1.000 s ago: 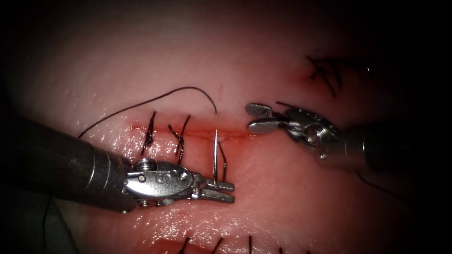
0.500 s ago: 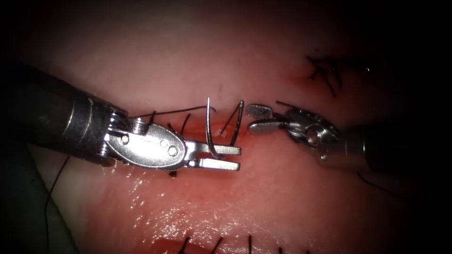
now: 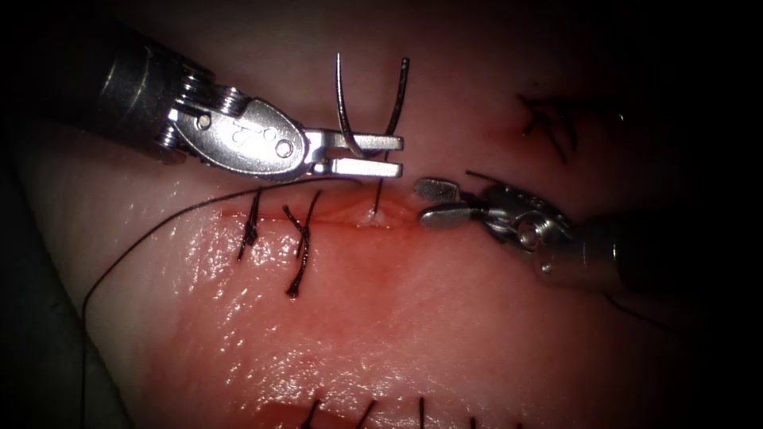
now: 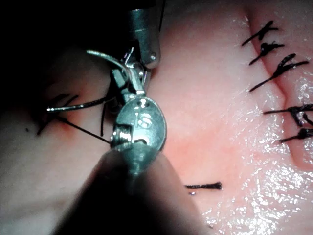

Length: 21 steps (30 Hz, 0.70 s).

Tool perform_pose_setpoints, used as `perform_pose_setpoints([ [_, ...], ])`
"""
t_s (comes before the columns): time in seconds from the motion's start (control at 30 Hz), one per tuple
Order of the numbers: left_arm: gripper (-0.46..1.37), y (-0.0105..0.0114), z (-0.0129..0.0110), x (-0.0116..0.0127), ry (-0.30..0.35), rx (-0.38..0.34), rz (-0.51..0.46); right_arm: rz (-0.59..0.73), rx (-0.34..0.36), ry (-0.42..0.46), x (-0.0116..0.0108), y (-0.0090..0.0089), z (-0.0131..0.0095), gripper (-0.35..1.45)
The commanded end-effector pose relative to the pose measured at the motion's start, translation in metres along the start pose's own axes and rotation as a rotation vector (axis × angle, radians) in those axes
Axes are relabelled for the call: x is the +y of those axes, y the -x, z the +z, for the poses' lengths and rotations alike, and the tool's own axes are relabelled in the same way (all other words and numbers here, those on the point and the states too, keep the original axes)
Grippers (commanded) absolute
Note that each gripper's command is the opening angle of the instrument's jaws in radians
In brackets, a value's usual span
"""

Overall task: Wound Closure
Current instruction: Pull the string through the cut with the left gripper

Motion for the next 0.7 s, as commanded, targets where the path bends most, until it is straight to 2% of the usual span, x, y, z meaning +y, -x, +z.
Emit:
perform_pose_setpoints([
  [0.03, -0.35, -0.0001, 0.0000, -0.0004, -0.002, -0.003, 0.006, 0.000, 0.000, -0.005, 0.0000, 0.0000, 0.0000, 1.11],
  [0.57, -0.35, -0.0020, 0.0000, -0.0071, -0.041, 0.020, 0.035, -0.001, 0.000, -0.005, 0.0000, 0.0001, -0.0001, 1.11],
  [0.7, -0.35, -0.0021, 0.0000, -0.0080, -0.050, 0.025, 0.045, -0.001, 0.000, -0.006, 0.0000, 0.0001, -0.0001, 1.12],
])
